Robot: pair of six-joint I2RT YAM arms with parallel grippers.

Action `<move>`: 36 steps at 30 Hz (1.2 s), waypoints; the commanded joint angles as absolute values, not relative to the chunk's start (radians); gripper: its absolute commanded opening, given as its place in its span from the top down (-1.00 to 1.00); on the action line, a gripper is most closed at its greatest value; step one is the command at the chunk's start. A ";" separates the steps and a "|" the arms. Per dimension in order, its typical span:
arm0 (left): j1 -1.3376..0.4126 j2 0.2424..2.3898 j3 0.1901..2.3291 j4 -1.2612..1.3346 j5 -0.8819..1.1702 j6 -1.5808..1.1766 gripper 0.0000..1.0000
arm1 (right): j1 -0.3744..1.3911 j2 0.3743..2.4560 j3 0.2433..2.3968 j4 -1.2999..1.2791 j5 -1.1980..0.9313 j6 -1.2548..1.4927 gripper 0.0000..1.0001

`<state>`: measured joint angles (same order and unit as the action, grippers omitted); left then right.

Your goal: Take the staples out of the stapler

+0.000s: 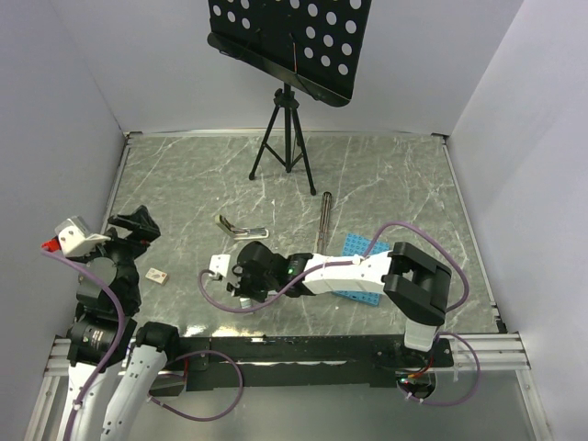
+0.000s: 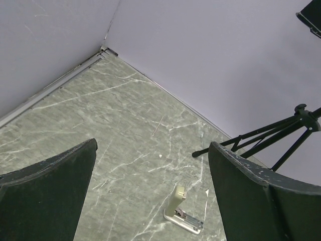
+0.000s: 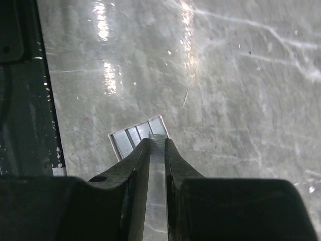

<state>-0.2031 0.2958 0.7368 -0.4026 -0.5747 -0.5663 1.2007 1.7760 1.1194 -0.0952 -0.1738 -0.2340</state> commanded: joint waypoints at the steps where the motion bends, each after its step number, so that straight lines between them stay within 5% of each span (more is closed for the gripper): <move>1: -0.198 0.304 0.741 -0.374 -0.600 -0.574 -0.94 | 1.213 1.802 1.186 -0.109 -0.212 -0.324 0.66; 36: -0.198 0.298 0.733 -0.365 -0.594 -0.572 -0.94 | 1.246 1.894 1.224 -0.173 -0.183 -0.439 0.66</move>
<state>-0.2031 0.2981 0.7364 -0.4011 -0.5819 -0.5663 1.2377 1.8687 1.1805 -0.1673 -0.1955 -0.4156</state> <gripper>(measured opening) 0.969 0.208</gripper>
